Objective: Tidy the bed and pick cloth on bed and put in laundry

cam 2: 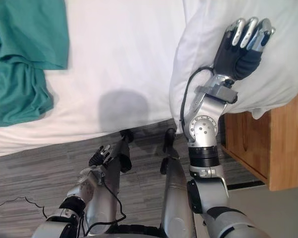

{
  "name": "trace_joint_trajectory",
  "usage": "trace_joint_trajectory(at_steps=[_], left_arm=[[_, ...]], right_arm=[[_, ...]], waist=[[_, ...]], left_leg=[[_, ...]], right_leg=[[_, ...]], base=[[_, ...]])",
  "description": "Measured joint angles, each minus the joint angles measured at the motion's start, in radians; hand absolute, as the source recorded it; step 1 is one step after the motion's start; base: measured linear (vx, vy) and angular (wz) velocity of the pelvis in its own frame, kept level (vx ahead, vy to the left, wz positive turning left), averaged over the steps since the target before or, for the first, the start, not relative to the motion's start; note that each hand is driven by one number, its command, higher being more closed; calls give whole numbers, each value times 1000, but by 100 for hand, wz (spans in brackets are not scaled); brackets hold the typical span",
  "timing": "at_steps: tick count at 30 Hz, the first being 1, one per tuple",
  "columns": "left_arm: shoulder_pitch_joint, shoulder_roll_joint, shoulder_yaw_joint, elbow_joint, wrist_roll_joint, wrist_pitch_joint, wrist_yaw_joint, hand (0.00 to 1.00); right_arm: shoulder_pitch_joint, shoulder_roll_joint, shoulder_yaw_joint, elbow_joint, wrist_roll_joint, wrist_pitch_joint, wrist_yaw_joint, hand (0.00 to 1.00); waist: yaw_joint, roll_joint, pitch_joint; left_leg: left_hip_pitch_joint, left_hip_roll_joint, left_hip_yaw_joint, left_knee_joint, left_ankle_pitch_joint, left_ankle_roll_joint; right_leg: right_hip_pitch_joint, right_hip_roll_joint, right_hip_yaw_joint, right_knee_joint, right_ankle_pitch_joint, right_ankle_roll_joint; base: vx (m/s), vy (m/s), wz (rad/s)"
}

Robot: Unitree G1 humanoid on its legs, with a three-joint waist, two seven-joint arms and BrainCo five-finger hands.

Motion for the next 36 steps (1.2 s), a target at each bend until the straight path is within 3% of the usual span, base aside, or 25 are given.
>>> trace_joint_trajectory(at_steps=[4, 7, 11, 14, 17, 23, 26, 36], left_arm=[[-7, -15, 3, 2, -15, -15, 0, 0], [-8, -28, 22, 4, -16, -25, -1, 0], [-9, -41, 52, 5, -16, -24, -2, 0], [-9, -46, 60, 6, -44, -21, 0, 0], [-9, -58, 70, 6, -44, -18, 12, 0], [-9, -102, 107, 7, -85, -20, 36, 0], [-7, -108, 131, 7, -93, -27, 38, 0], [10, -115, 127, 7, -94, -47, 7, 0]], right_arm=[[1, 0, 8, 8, 1, 3, 53, 100], [18, 1, 4, 9, 14, 20, 137, 100], [113, 25, -36, 7, 44, 66, 270, 100], [194, 50, -41, 7, 40, 116, 319, 100], [285, 81, -41, 29, 40, 150, 344, 100], [490, 136, -54, 368, 100, 195, 327, 100], [527, 151, -53, 383, 100, 213, 330, 100], [571, 136, -36, 464, 79, 245, 334, 100]], waist=[[-6, 2, 1], [-20, 2, 1], [-31, 1, 0], [-44, -2, -1], [-59, -3, 0], [-68, -4, 0], [-83, -4, 0], [-82, -8, -1]], left_leg=[[-10, -5, 5, -30, 16, -16], [-18, -11, 8, -55, 26, -29], [-18, -14, 12, -59, 29, -31], [-12, -14, 24, -56, 35, -22], [5, -14, 46, -56, 30, -29], [25, -4, 95, -60, 21, -40], [36, 0, 99, -59, 21, -39], [177, 21, 114, -44, -2, -25]], right_leg=[[-37, 0, 0, 23, -13, -8], [-58, -3, 0, 27, -20, -6], [-55, -5, 1, 23, -22, -4], [-53, -5, 10, 19, -22, -3], [-46, 0, 30, 5, -17, 1], [-47, 21, 76, -20, 4, 2], [-41, 25, 80, -17, 5, 1], [124, 43, 78, -66, 12, -1]], base=[[-5, -36, 0], [11, -16, 6], [50, 6, 2], [42, 6, -6], [9, 3, -20], [8, -9, -26], [25, -22, -10], [-1, -5, -8]])
